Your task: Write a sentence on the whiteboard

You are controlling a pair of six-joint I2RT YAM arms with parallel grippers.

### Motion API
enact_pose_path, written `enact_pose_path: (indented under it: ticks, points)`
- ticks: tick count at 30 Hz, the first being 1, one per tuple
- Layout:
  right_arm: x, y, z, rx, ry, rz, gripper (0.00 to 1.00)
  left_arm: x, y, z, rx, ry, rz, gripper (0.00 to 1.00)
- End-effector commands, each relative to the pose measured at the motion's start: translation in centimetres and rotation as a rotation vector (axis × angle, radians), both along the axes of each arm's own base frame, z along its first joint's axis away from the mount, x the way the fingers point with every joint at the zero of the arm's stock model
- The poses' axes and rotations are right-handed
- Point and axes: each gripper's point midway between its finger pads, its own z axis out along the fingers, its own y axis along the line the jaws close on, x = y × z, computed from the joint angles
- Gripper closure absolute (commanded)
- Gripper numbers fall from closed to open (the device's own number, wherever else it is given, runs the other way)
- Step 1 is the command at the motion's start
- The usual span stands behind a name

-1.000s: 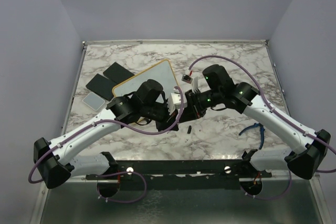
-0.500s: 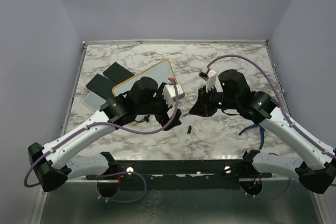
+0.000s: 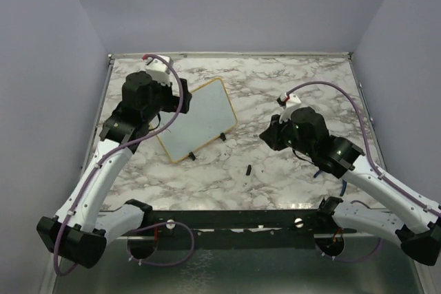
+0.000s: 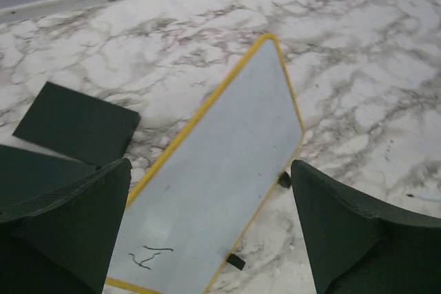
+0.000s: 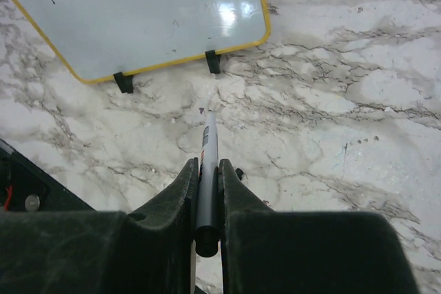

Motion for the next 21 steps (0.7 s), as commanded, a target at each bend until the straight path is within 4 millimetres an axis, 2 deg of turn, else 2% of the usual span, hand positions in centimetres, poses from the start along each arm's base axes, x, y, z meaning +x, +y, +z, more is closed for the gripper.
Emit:
enact_pose_path:
  ticks: [1,3,6,12,17,21]
  points:
    - [1.4,0.9,2.3,0.102,-0.129,-0.071,1.00,2.3,6.3,1.3,-0.112,-0.038,0.263,0.01]
    - [1.4,1.5,2.3,0.114,-0.144,-0.070,1.00,3.0,9.0,0.8,-0.130,-0.028,0.367,0.01]
    - [1.4,2.3,3.5,0.156,-0.185,-0.070,1.00,3.0,12.9,-0.2,-0.152,-0.033,0.517,0.01]
    - [1.8,4.3,6.3,0.220,-0.283,-0.067,1.00,0.5,17.9,-3.2,-0.177,-0.024,0.699,0.01]
    - [1.5,7.3,7.3,0.242,-0.334,-0.034,1.00,-2.1,19.1,-3.9,-0.178,-0.059,0.771,0.01]
    - [0.6,10.4,7.8,0.280,-0.370,0.011,1.00,-3.2,17.8,-4.3,-0.180,-0.078,0.684,0.01]
